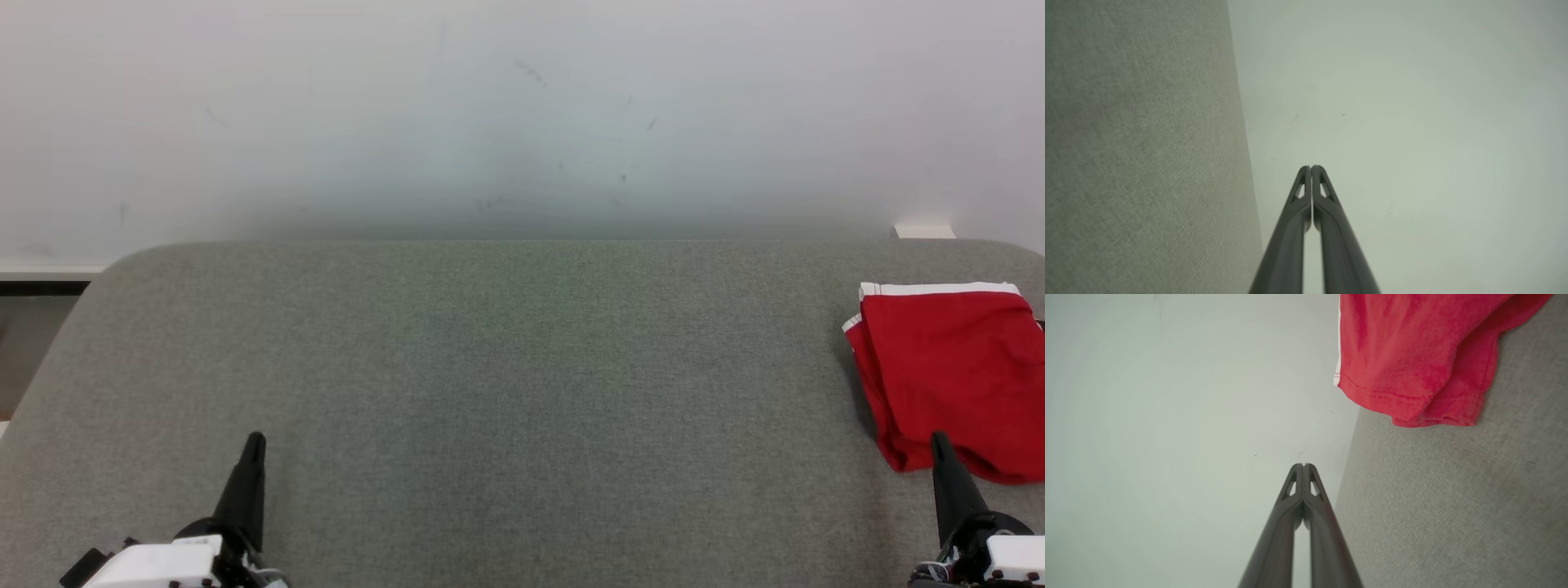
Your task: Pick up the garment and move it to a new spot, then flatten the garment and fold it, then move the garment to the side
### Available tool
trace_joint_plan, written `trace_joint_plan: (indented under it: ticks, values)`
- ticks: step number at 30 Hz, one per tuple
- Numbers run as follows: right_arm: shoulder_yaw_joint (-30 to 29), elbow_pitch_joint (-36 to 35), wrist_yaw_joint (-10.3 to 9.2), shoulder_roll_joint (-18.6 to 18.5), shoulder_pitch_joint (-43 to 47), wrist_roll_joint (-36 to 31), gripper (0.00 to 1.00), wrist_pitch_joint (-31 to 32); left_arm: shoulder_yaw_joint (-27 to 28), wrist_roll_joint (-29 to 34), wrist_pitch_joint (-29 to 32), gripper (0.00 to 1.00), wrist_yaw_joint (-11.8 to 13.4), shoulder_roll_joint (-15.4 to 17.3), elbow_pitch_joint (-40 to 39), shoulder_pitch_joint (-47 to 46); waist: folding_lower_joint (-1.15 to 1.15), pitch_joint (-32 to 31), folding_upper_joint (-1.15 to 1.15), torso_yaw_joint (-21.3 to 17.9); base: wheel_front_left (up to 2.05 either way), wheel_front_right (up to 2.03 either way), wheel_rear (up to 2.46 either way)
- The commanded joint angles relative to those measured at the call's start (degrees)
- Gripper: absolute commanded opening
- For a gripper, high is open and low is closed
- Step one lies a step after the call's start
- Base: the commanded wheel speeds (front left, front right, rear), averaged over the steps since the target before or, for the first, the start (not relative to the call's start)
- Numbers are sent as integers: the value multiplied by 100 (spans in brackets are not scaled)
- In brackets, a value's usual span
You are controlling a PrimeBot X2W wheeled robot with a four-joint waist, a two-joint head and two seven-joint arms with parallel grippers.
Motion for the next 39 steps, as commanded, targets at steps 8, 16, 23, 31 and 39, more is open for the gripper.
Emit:
trace_joint_plan:
  ticks: [8, 16, 23, 31, 39]
  values:
    - [-20, -26, 2, 7, -49, -6, 0, 20, 9, -65, 28, 0, -33, 36, -23, -22, 0, 0, 0, 0, 0, 0, 0]
    - [-22, -26, 2, 9, -49, -10, 0, 22, 9, -65, 28, 0, -33, 36, -23, -22, 0, 0, 0, 0, 0, 0, 0]
    - [-25, -26, 2, 11, -49, -12, 0, 22, 9, -65, 28, 0, -33, 36, -22, -22, 0, 0, 0, 0, 0, 0, 0]
    - [-26, -26, 2, 12, -49, -16, 0, 25, 9, -65, 28, 0, -33, 36, -22, -22, 0, 0, 0, 0, 0, 0, 0]
    - [-28, -26, 2, 13, -49, -18, 0, 27, 9, -66, 28, 0, -33, 36, -22, -22, 0, 0, 0, 0, 0, 0, 0]
